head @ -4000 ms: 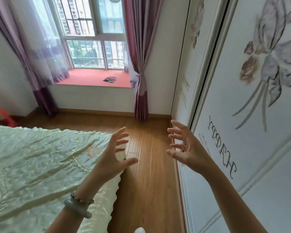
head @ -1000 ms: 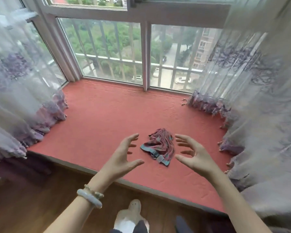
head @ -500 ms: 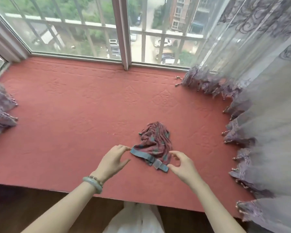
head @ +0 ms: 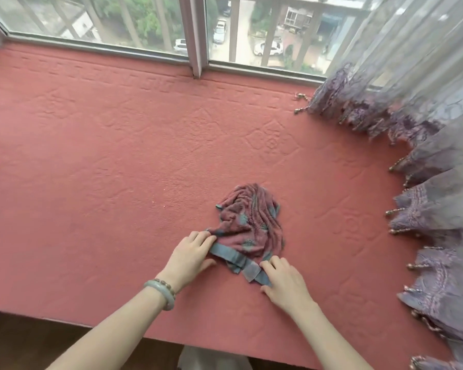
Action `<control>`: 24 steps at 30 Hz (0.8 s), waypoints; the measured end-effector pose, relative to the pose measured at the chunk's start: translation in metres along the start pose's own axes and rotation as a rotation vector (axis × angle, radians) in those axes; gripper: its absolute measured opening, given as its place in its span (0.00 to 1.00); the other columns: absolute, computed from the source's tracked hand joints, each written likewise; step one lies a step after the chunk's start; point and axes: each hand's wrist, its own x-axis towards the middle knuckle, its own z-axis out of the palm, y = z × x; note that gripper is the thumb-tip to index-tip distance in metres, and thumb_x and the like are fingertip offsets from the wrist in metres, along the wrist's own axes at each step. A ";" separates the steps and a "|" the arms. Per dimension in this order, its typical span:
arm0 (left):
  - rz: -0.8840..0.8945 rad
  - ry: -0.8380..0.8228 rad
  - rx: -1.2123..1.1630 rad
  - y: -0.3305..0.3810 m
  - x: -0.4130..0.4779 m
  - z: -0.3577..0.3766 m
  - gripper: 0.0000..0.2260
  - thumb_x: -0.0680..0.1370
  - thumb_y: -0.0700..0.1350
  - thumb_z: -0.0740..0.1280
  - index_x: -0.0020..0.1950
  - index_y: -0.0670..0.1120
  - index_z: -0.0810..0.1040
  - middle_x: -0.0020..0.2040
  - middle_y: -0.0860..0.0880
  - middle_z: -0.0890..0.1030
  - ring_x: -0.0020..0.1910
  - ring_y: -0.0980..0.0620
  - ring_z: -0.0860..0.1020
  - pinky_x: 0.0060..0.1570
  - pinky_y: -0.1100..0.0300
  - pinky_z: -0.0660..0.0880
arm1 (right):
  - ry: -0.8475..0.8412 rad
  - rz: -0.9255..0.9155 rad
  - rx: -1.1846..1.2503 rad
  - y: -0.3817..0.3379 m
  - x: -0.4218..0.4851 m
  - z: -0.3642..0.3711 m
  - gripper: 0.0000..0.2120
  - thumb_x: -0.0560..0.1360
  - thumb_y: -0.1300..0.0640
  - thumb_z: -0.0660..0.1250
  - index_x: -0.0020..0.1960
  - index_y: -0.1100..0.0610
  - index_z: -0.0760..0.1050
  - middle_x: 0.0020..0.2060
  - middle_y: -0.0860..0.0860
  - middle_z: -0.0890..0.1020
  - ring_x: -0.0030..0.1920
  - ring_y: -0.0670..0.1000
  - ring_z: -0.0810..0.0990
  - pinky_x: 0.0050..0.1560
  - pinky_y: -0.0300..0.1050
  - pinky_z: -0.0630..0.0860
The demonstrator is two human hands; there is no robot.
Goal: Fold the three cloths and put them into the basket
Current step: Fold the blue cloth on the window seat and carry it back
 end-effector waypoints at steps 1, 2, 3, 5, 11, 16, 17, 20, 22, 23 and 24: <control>0.006 0.012 0.007 -0.001 0.002 -0.001 0.23 0.60 0.46 0.80 0.51 0.40 0.81 0.47 0.43 0.82 0.43 0.42 0.81 0.41 0.54 0.80 | 0.012 -0.029 -0.043 0.001 -0.001 -0.001 0.17 0.69 0.54 0.67 0.56 0.54 0.72 0.50 0.51 0.75 0.53 0.55 0.74 0.48 0.48 0.72; 0.013 0.027 0.020 -0.002 0.005 -0.002 0.19 0.61 0.42 0.79 0.49 0.40 0.81 0.45 0.43 0.82 0.41 0.42 0.81 0.39 0.54 0.80 | 0.035 -0.046 -0.065 0.001 -0.003 -0.003 0.14 0.66 0.56 0.70 0.51 0.54 0.75 0.46 0.51 0.77 0.48 0.54 0.77 0.43 0.46 0.74; 0.015 0.043 0.036 -0.003 0.007 -0.005 0.15 0.61 0.39 0.78 0.46 0.41 0.81 0.43 0.43 0.82 0.39 0.42 0.80 0.37 0.55 0.79 | 0.071 -0.065 -0.087 0.001 -0.004 -0.005 0.11 0.63 0.57 0.72 0.45 0.55 0.77 0.40 0.50 0.78 0.43 0.53 0.78 0.38 0.44 0.75; 0.004 0.072 0.038 -0.007 0.008 -0.013 0.10 0.63 0.36 0.76 0.42 0.41 0.81 0.41 0.43 0.82 0.39 0.42 0.80 0.36 0.54 0.79 | 0.083 -0.042 -0.015 0.004 -0.007 -0.010 0.04 0.66 0.59 0.68 0.41 0.57 0.77 0.39 0.52 0.79 0.43 0.55 0.78 0.40 0.47 0.75; -0.016 0.181 -0.083 -0.003 -0.009 -0.076 0.03 0.71 0.38 0.73 0.42 0.41 0.79 0.42 0.45 0.82 0.42 0.42 0.79 0.41 0.52 0.78 | 0.284 0.199 0.554 0.011 -0.031 -0.088 0.07 0.70 0.65 0.65 0.44 0.57 0.80 0.40 0.50 0.81 0.38 0.49 0.78 0.42 0.32 0.70; 0.014 0.287 -0.201 0.011 -0.022 -0.168 0.02 0.76 0.40 0.69 0.48 0.43 0.80 0.42 0.49 0.81 0.45 0.45 0.78 0.41 0.52 0.78 | 0.398 0.132 0.629 -0.002 -0.066 -0.190 0.08 0.72 0.67 0.65 0.45 0.58 0.80 0.40 0.49 0.82 0.39 0.45 0.77 0.39 0.20 0.66; 0.024 0.320 -0.214 0.014 -0.025 -0.190 0.03 0.75 0.39 0.69 0.48 0.43 0.80 0.42 0.49 0.82 0.45 0.45 0.78 0.41 0.52 0.78 | 0.420 0.105 0.621 -0.005 -0.075 -0.211 0.08 0.72 0.67 0.65 0.46 0.57 0.80 0.41 0.48 0.82 0.40 0.44 0.77 0.40 0.21 0.66; 0.049 0.413 -0.232 0.021 -0.029 -0.252 0.05 0.74 0.35 0.69 0.48 0.41 0.81 0.42 0.48 0.82 0.45 0.46 0.79 0.43 0.52 0.77 | 0.480 0.036 0.603 -0.017 -0.097 -0.272 0.08 0.73 0.65 0.66 0.47 0.56 0.81 0.41 0.45 0.81 0.42 0.41 0.77 0.43 0.21 0.68; 0.053 0.480 -0.233 0.025 -0.032 -0.290 0.06 0.73 0.33 0.69 0.48 0.41 0.81 0.42 0.48 0.82 0.44 0.48 0.78 0.45 0.59 0.73 | 0.515 -0.009 0.586 -0.026 -0.111 -0.309 0.08 0.73 0.65 0.66 0.46 0.54 0.81 0.40 0.42 0.80 0.40 0.37 0.76 0.42 0.24 0.69; 0.061 0.512 -0.232 0.027 -0.034 -0.309 0.07 0.73 0.32 0.70 0.48 0.42 0.81 0.42 0.48 0.82 0.44 0.50 0.76 0.45 0.62 0.71 | 0.524 -0.029 0.577 -0.030 -0.117 -0.326 0.09 0.73 0.65 0.66 0.46 0.53 0.81 0.40 0.42 0.80 0.38 0.36 0.76 0.41 0.27 0.70; 0.072 0.542 -0.232 0.029 -0.035 -0.326 0.08 0.72 0.31 0.69 0.48 0.42 0.81 0.42 0.48 0.82 0.44 0.53 0.75 0.45 0.65 0.69 | 0.529 -0.046 0.567 -0.033 -0.123 -0.344 0.09 0.74 0.64 0.66 0.46 0.52 0.81 0.39 0.43 0.81 0.37 0.37 0.77 0.42 0.31 0.71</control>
